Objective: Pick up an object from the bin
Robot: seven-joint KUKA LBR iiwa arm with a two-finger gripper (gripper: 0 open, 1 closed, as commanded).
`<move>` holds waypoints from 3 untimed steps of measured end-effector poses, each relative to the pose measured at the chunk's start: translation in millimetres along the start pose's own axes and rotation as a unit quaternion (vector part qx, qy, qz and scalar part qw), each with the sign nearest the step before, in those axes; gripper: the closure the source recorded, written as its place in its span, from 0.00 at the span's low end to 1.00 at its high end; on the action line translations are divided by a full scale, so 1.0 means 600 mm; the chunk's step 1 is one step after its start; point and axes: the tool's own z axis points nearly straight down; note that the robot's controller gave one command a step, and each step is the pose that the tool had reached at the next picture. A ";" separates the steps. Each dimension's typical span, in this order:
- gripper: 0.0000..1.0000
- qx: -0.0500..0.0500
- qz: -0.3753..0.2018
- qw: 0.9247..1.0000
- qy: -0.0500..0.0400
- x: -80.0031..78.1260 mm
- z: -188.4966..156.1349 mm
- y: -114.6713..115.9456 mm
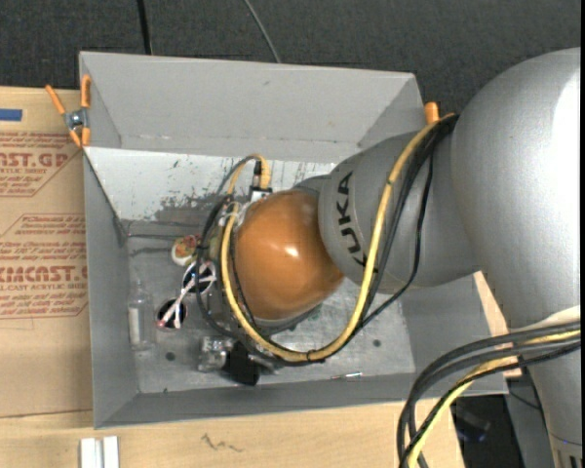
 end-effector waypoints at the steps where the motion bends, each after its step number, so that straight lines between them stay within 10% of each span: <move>1: 1.00 -0.005 -0.007 1.000 0.002 -0.004 -0.088 0.001; 3: 1.00 -0.002 -0.008 1.000 0.001 -0.007 -0.136 -0.004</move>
Offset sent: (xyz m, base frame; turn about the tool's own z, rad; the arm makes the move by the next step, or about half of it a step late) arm 0.0075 -0.0053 0.0655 0.0183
